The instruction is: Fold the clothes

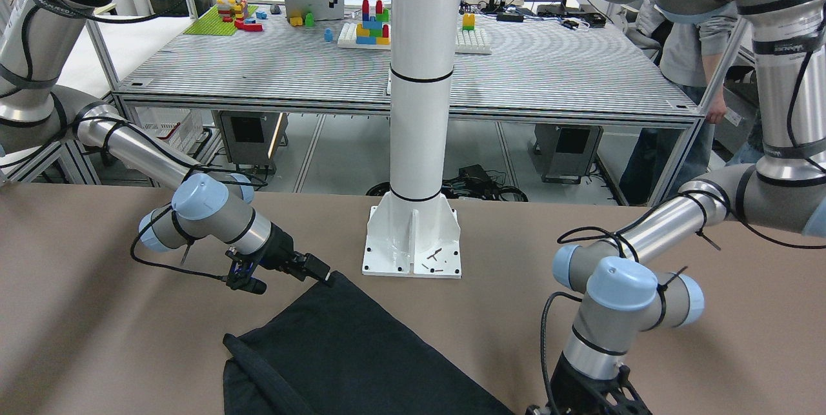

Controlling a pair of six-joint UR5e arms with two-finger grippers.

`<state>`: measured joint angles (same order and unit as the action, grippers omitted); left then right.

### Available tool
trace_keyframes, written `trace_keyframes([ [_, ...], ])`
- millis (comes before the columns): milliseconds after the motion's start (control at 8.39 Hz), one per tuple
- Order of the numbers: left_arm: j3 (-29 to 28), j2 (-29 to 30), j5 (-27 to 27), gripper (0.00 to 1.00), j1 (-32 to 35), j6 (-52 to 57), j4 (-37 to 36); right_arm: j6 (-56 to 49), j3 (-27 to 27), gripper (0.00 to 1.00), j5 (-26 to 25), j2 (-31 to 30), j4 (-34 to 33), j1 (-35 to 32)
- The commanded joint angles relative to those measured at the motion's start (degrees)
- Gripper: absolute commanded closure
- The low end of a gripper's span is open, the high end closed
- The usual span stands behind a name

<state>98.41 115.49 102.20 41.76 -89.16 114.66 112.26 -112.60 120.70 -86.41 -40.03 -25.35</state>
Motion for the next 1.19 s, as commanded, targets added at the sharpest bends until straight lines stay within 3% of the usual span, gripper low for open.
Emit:
trace_keyframes([
  [0, 3.38, -6.43, -7.26, 0.21, -9.3, -3.21, 0.3, -6.27, 0.8, 0.05, -6.35, 1.85, -4.86, -0.75],
  [477, -4.08, -3.62, -7.37, 0.23, -9.41, -2.6, 2.31, -6.27, 0.71, 0.05, -7.14, 1.86, -5.05, -1.01],
  [715, -5.51, -3.79, -7.37, 0.32, -8.63, -2.51, 4.87, -6.27, 0.71, 0.05, -7.23, 1.86, -5.05, -1.28],
  [834, -5.07, -3.79, -7.19, 0.58, -8.45, -2.6, 4.88, -6.27, 0.71, 0.05, -7.23, 1.86, -5.05, -1.37],
  [954, -4.9, -3.61, -6.58, 0.96, -7.66, -2.6, 4.88, -6.27, 0.71, 0.05, -7.23, 1.77, -5.05, -1.37],
  [1073, -4.63, -3.7, -6.06, 1.0, -7.48, -2.25, 4.7, -6.27, 0.71, 0.05, -7.23, 1.86, -5.05, -1.37],
])
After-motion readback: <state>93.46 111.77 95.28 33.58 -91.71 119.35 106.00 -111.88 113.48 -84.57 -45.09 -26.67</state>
